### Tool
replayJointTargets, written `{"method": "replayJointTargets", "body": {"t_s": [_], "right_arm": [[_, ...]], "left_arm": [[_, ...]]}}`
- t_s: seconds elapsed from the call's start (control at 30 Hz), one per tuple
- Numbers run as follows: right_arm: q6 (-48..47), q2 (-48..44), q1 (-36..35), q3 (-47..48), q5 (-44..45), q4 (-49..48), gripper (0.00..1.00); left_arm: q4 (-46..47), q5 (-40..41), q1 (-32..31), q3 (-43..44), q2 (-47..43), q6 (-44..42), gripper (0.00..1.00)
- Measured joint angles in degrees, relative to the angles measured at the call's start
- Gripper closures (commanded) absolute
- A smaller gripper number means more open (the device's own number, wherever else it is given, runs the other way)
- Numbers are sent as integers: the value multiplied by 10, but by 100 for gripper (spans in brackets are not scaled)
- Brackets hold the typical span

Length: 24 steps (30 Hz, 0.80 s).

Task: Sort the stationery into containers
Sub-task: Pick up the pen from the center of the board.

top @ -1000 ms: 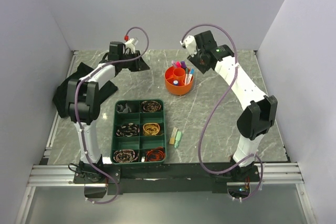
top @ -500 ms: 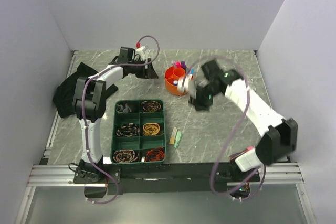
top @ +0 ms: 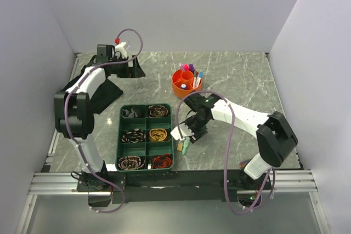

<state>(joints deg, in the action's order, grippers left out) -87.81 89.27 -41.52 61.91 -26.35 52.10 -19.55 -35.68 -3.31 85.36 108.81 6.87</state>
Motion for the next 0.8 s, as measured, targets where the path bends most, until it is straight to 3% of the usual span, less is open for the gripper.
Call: {"method": "replayJointTargets", "body": {"t_s": [0.3,0.6,0.7,0.8], "right_arm": [[-58,61,-56,0,9,-18,47],[-66,108,-73,14,36,-11,51],[-66,114,-75,18,46,-3,55],[-65,115,-78,9,60,-7,66]], "left_arm": [[0,16,17,-69,-101,-2,1],[0,17,81,-108,-136,-1,1],[0,17,88,-112,-137,1,1],[4,16,89,-114,-137,5,0]]}}
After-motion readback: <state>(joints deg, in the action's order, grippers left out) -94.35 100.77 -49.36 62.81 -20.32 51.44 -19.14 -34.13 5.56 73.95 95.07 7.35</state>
